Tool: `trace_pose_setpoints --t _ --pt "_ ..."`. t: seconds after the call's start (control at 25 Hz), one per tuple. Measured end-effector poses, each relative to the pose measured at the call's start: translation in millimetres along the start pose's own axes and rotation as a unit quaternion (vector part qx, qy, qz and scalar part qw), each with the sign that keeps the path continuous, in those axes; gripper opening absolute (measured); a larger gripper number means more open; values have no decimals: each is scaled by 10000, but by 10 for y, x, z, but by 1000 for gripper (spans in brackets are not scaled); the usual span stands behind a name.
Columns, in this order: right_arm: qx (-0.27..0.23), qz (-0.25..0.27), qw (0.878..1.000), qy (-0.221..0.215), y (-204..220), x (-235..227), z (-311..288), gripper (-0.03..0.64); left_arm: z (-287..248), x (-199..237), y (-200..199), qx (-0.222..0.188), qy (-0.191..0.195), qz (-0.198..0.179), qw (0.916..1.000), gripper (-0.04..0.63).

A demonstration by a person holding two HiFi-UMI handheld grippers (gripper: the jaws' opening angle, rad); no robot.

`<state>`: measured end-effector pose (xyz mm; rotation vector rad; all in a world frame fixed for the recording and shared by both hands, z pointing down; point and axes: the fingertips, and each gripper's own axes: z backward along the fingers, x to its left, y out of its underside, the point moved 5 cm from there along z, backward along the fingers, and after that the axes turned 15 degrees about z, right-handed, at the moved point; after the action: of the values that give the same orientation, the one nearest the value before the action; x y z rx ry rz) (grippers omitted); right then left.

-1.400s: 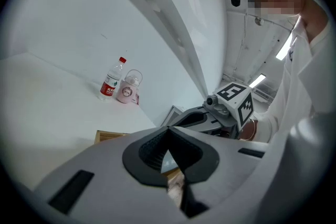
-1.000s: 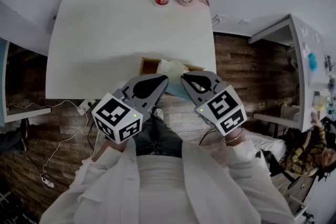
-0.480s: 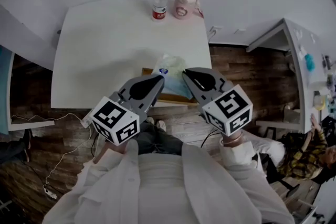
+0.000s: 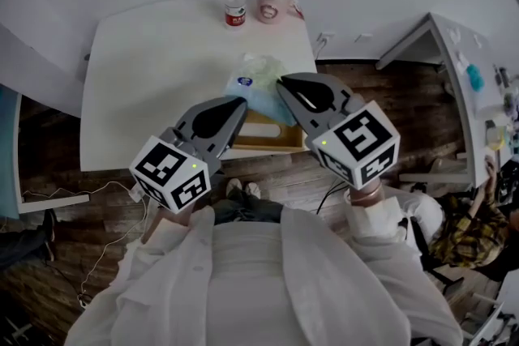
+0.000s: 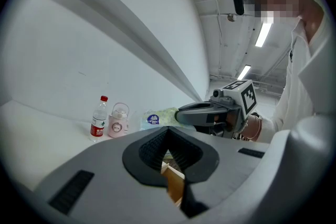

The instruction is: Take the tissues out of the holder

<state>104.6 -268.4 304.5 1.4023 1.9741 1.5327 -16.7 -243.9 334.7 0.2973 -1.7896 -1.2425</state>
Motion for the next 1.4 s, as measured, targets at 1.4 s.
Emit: trace_pose_setpoints --t 1.4 --pt "269 807 9947 -582 -469 28 -47 15 241 -28 -177 -175 -200 32 9996 12"
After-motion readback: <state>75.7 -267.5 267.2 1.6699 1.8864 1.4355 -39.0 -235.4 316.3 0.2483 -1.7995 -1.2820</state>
